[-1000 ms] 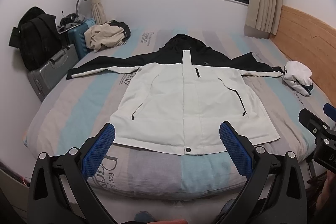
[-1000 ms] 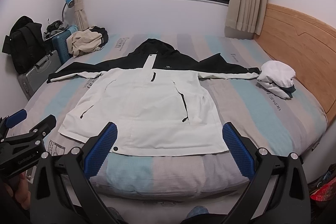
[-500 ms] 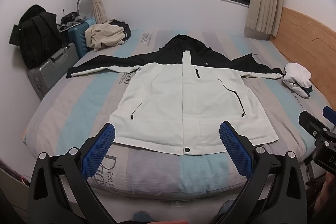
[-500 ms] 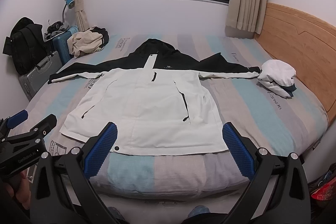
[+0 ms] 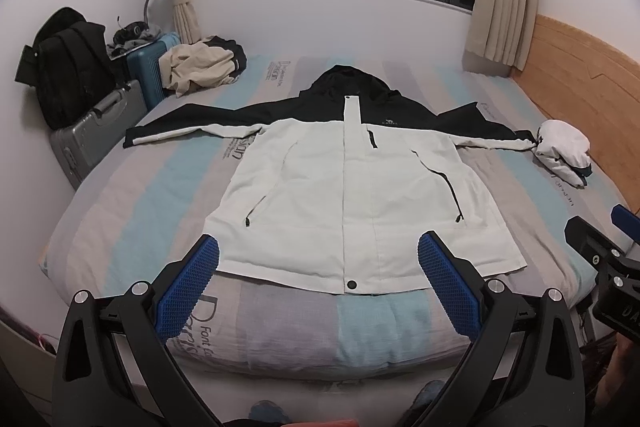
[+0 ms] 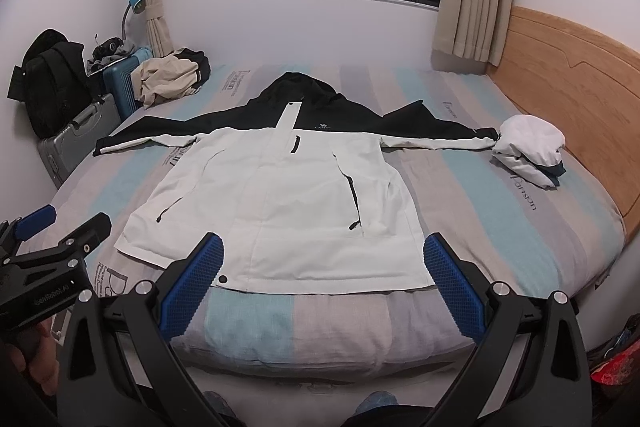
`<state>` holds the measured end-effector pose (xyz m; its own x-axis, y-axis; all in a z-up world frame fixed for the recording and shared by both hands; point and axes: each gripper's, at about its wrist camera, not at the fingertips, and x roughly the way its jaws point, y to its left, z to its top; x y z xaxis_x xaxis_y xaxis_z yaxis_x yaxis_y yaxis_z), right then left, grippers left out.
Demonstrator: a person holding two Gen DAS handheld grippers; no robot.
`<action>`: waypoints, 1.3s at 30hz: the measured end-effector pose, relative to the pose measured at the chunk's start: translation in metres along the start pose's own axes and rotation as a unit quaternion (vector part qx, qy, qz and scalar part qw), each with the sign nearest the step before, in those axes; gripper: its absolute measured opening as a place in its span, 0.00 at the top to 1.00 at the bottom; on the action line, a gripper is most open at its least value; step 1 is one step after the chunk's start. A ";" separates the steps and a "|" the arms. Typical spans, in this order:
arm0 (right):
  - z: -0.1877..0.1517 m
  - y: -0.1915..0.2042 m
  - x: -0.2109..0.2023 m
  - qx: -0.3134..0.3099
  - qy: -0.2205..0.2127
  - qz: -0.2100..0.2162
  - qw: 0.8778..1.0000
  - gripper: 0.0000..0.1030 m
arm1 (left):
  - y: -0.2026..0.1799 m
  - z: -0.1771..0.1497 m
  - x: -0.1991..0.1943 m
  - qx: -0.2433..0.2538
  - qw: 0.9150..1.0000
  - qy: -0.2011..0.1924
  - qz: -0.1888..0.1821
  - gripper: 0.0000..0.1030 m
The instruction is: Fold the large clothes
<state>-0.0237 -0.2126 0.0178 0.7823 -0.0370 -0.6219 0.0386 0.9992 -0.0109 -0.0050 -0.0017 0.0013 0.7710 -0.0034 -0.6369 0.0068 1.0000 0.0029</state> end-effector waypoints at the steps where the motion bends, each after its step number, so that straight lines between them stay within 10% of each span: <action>1: 0.000 0.000 0.000 -0.001 0.000 -0.001 1.000 0.07 | -0.001 0.000 0.000 0.001 1.000 0.000 0.000 0.06; 20: 0.015 -0.005 0.018 0.003 -0.002 0.007 1.000 0.07 | -0.001 0.008 0.021 -0.003 1.000 -0.003 -0.002 0.06; 29: 0.068 0.005 0.128 -0.002 0.020 0.022 1.000 0.07 | 0.009 0.062 0.140 -0.002 1.000 0.029 -0.009 0.06; 39: 0.166 0.013 0.188 0.000 0.059 0.028 0.998 0.07 | 0.031 0.152 0.186 -0.008 0.997 0.071 -0.023 0.06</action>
<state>0.2275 -0.2091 0.0308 0.7047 0.0209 -0.7092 -0.0029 0.9996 0.0267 0.2355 0.0276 0.0000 0.6725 -0.0498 -0.7384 0.0294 0.9987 -0.0406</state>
